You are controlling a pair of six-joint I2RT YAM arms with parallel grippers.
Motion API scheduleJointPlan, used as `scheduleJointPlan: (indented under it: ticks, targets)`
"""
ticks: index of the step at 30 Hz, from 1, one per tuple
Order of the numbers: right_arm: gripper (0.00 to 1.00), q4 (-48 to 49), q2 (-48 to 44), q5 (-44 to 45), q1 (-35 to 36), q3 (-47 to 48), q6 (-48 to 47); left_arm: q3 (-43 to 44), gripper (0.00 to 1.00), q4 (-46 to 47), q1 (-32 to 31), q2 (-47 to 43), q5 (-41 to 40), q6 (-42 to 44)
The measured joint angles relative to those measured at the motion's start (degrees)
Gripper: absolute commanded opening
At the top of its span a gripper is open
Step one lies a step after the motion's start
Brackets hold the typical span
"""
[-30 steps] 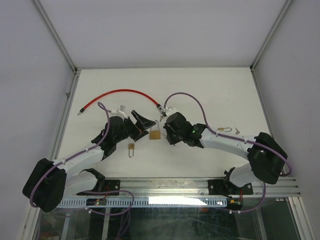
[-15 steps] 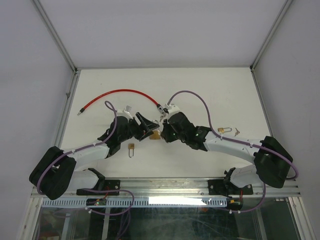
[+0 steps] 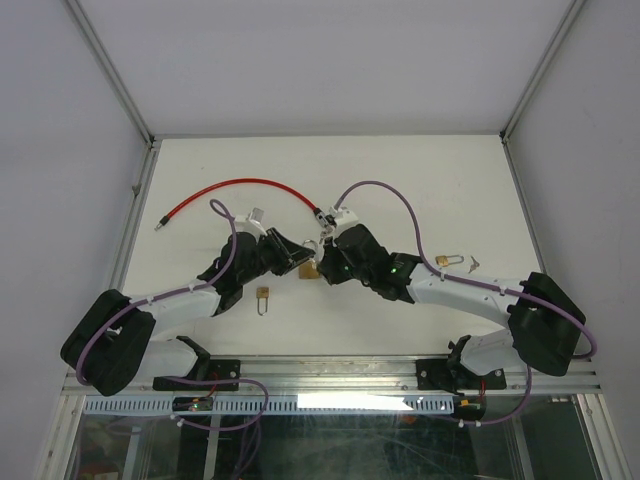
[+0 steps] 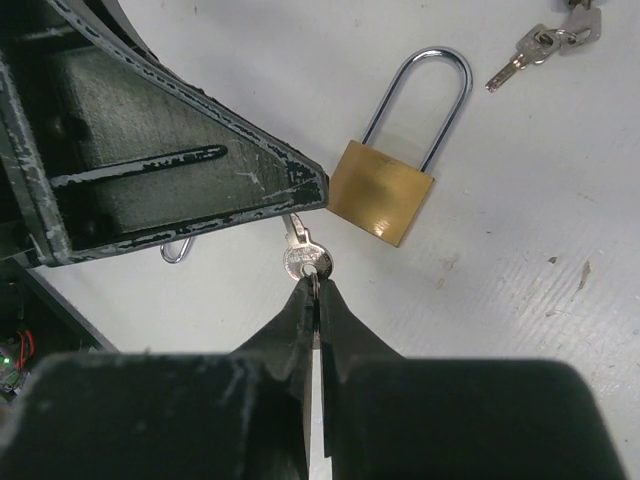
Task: Unlock with the key
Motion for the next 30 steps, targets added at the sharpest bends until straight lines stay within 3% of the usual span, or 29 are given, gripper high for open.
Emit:
scheduleJointPlan:
  ticks: [1,7,17,23,30]
  targets:
    - [0.00,0.15,0.00,-0.04,0.04,-0.02,0.04,0.00,0.01,0.22,-0.02,0.00,-0.13,0.24]
    - [0.01,2.54,-0.37,-0.76,0.09,-1.09,0.17,-0.02,0.00,1.14,-0.35,0.00,-1.33,2.47]
    - [0.40,6.40,-6.27,-5.14,-0.33,-4.17,-1.31,0.00,0.00,3.93,-0.83,-4.20,-1.46,14.91]
    - [0.49,11.08,-12.98,-10.01,-3.87,-7.37,-1.55,0.52,0.00,5.40,-0.83,-7.50,0.50,24.00]
    - [0.51,21.88,-18.10,-17.92,-9.79,-13.68,0.15,1.77,0.00,9.03,-0.83,-9.25,6.32,29.38]
